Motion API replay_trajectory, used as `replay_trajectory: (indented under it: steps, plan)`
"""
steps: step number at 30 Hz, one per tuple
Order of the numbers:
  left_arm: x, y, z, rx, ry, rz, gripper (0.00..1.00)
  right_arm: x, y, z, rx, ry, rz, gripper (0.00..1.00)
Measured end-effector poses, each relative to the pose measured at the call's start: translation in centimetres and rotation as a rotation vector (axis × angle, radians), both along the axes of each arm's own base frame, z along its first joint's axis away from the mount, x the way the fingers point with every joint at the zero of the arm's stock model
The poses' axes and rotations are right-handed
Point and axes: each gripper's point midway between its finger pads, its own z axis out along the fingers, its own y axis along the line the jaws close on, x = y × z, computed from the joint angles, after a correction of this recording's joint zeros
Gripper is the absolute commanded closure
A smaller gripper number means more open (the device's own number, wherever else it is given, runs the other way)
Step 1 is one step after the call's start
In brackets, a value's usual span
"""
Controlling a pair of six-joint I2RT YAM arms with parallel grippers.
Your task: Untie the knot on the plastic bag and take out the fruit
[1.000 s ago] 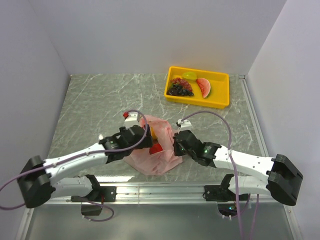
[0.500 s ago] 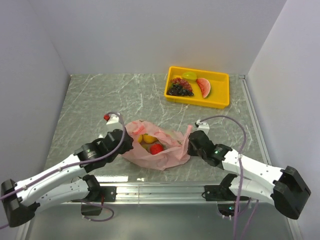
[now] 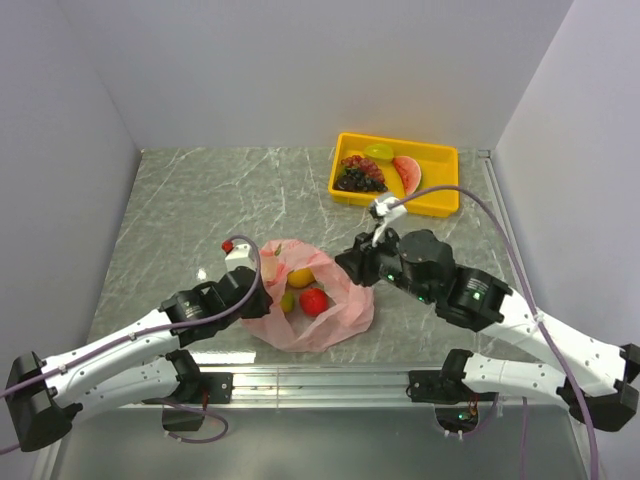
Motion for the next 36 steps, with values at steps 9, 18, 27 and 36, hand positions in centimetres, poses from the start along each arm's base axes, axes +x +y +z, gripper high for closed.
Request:
replay_trajectory:
  steps: [9,18,27,36]
  plan:
    - [-0.3,0.0,0.2,-0.033,0.001,0.008,0.99,1.1,7.8,-9.8,-0.232,0.112,0.215,0.56]
    - [-0.4,-0.1,-0.8,-0.030,0.015,0.004,0.99,0.2,6.4,-21.0,-0.497,0.219,0.273,0.24]
    - [-0.4,-0.3,-1.5,-0.033,0.016,0.001,0.99,0.7,7.0,-23.3,-0.577,0.168,0.291,0.21]
    - [-0.4,-0.2,-2.0,-0.031,0.018,0.001,0.99,1.9,9.0,-24.6,-0.588,0.130,0.291,0.41]
